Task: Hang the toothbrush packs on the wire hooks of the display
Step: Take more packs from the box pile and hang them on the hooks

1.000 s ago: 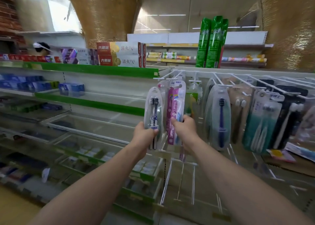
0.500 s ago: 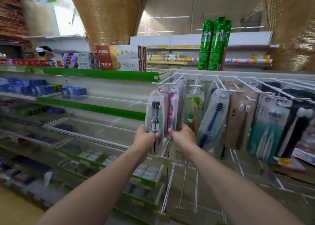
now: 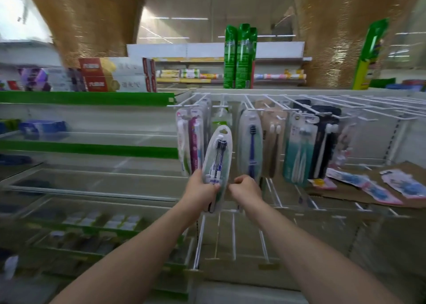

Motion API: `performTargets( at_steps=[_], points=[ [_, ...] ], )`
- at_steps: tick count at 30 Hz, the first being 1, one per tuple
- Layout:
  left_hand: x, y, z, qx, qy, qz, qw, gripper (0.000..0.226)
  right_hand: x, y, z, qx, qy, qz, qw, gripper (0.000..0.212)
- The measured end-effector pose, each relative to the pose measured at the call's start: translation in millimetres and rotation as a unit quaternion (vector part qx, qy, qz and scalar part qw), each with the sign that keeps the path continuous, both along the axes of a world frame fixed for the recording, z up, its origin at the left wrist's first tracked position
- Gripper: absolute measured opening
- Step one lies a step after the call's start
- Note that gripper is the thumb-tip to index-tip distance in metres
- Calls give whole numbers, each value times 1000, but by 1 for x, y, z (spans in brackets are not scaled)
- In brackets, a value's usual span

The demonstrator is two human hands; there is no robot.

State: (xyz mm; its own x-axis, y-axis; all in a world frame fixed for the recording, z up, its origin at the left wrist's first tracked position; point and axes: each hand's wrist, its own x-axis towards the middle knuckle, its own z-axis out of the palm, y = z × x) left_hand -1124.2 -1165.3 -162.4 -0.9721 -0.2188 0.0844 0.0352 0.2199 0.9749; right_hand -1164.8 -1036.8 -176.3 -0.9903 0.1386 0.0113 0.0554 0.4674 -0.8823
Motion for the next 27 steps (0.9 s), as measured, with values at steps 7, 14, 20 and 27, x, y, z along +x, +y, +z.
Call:
performTargets(
  at_steps=[7, 14, 20, 27],
  points=[
    [-12, 49, 19, 2, 23, -42, 999, 29, 8, 49, -2, -10, 7, -55, 998, 16],
    [-35, 65, 34, 17, 23, -37, 999, 33, -1, 78, 20, 14, 40, -49, 998, 21],
    [-53, 79, 26, 22, 8, -31, 999, 29, -22, 89, 22, 20, 50, -30, 998, 27],
    [-79, 91, 30, 23, -14, -8, 1000, 34, -43, 100, 15, 16, 43, -23, 999, 33]
  ],
)
